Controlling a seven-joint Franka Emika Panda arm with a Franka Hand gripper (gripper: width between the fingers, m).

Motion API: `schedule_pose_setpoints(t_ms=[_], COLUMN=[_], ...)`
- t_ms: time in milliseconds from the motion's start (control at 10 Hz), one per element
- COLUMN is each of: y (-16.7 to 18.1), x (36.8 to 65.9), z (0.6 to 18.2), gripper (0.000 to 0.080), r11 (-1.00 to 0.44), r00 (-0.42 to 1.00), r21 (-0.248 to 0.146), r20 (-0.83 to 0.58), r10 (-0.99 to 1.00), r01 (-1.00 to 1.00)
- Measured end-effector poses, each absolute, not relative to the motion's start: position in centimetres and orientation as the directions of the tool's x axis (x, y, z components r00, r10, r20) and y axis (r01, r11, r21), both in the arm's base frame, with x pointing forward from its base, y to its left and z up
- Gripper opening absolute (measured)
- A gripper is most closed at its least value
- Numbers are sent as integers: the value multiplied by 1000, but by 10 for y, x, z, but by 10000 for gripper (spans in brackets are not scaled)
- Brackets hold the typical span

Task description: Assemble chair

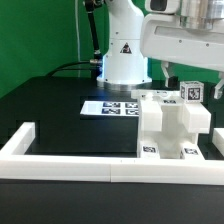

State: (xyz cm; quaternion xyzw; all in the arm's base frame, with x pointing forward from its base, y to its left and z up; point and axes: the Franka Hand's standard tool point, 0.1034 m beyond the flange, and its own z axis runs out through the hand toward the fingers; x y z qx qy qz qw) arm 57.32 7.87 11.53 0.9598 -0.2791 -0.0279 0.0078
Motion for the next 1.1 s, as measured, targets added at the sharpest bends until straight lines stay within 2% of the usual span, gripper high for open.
schedule_pose_setpoints(t_ms=[200,700,800,900,1000,1100], y=[80,79,78,78,78,78], x=[574,574,574,574,574,574], z=[115,116,115,115,115,115], gripper=[649,649,527,527,388,285], r11=[-931,-996,-998,-998,-998,-998], r00=[930,995,997,996,996,996], r21=[18,4,3,3,3,3], r20=[-50,-52,-53,-53,-53,-53], r10=[-365,-88,-65,-70,-70,-70], r01=[-364,-88,-65,-70,-70,-70])
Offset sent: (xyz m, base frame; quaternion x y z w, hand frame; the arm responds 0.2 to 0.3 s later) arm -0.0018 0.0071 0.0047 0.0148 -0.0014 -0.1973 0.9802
